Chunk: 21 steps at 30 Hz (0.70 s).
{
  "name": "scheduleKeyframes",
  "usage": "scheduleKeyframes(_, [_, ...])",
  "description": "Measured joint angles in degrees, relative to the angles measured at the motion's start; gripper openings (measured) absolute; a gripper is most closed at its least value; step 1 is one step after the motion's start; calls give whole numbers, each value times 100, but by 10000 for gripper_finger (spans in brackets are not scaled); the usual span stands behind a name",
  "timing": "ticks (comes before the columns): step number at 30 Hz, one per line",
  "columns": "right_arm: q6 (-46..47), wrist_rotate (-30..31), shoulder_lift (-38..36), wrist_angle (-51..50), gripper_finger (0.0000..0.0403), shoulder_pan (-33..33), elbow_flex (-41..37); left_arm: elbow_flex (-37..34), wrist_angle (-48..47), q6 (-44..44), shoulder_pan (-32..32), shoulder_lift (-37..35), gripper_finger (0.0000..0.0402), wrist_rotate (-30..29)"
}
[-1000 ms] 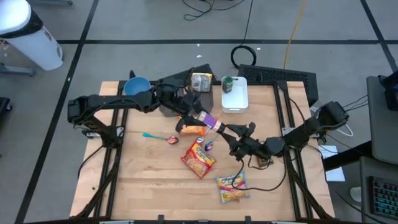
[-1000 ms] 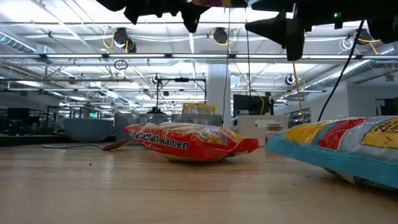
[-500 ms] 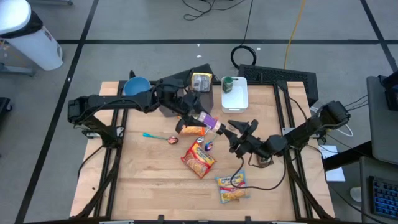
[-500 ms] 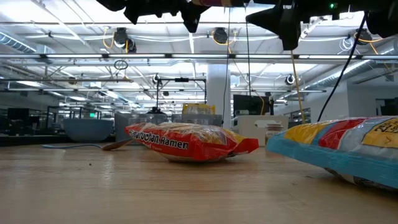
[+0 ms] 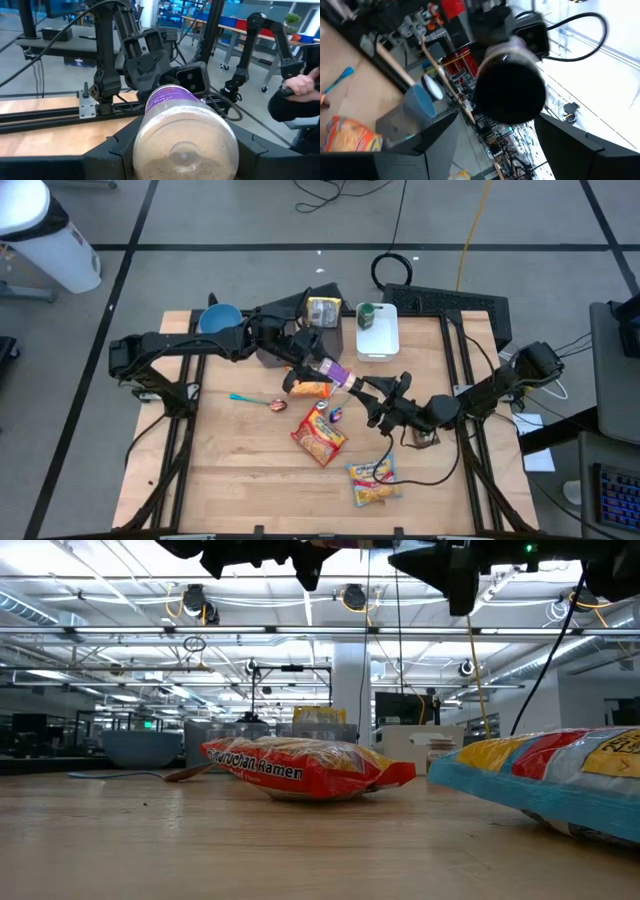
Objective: Pick & Place Food Item
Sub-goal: Put the purple seasoning bottle into the white bin
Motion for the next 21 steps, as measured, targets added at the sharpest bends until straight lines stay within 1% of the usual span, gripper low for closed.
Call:
scheduleKeyframes(4, [207, -375, -2, -5, 254, -96, 69, 0, -8, 4, -8, 0, 213, -71])
scheduleKeyframes(8, [342, -385, -2, -221, 254, -209, 233, 0, -9, 4, 6, 0, 215, -135])
scheduleKeyframes(11, [319, -387, 0, -279, 254, -245, 319, 0, -4, 4, 4, 0, 205, -136])
scheduleKeyframes(14, [319, -527, 0, -308, 254, -267, 345, 0, 5, 17, -5, 0, 201, -125])
scheduleKeyframes(21, [338, -525, 0, -312, 254, -297, 345, 0, -1, 27, -1, 0, 217, -120])
